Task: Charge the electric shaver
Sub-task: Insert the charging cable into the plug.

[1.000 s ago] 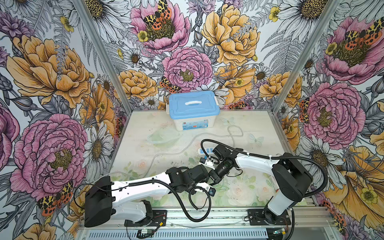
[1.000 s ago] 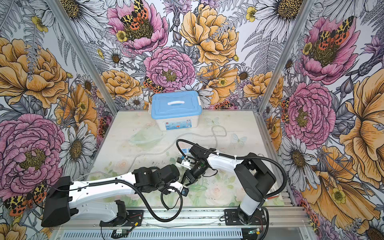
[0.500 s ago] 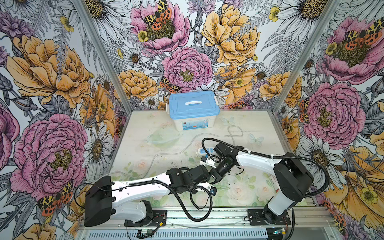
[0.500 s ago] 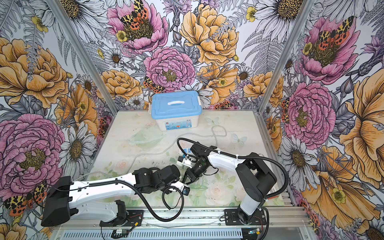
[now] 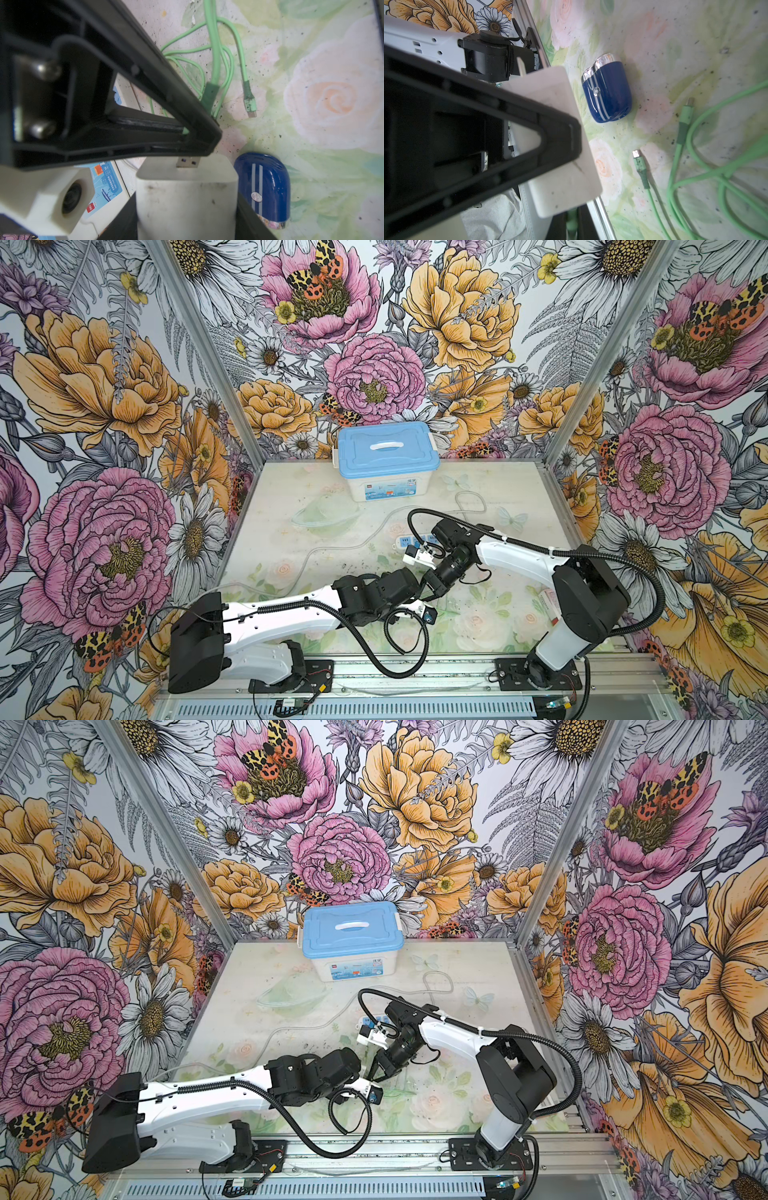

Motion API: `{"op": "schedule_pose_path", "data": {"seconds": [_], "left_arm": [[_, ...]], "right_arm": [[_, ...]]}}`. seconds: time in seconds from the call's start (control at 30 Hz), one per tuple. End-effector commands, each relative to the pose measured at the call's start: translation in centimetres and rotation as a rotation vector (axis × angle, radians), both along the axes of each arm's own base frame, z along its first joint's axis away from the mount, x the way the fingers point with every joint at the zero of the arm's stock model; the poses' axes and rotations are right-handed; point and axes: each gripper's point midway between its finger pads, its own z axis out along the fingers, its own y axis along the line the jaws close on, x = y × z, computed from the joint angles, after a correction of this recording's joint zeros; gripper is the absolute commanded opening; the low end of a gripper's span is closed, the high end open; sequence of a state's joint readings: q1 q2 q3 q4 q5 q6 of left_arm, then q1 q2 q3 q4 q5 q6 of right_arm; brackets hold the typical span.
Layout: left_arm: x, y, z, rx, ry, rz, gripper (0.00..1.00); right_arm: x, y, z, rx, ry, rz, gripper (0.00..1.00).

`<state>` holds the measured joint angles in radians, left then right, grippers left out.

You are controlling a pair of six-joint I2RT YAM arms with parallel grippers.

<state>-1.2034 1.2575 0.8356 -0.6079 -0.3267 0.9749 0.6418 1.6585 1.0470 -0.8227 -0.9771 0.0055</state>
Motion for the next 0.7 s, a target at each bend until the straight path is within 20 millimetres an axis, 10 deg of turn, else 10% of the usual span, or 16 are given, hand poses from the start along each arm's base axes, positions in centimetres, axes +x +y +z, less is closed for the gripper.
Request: {"op": "schedule_pose_path", "data": {"seconds": [0.0, 0.67], "left_arm": [[-5.0, -4.7, 2.8, -0.215, 0.112, -0.205, 0.00], [-6.1, -3.6, 2.2, -0.149, 0.082, -0.270, 0.00]], "right_arm": [[6.9, 1.0, -0.4, 0.015, -0.250, -0.084, 0.00], [1.9, 0.7, -3.9, -0.145, -0.177, 0.067, 0.00]]}}
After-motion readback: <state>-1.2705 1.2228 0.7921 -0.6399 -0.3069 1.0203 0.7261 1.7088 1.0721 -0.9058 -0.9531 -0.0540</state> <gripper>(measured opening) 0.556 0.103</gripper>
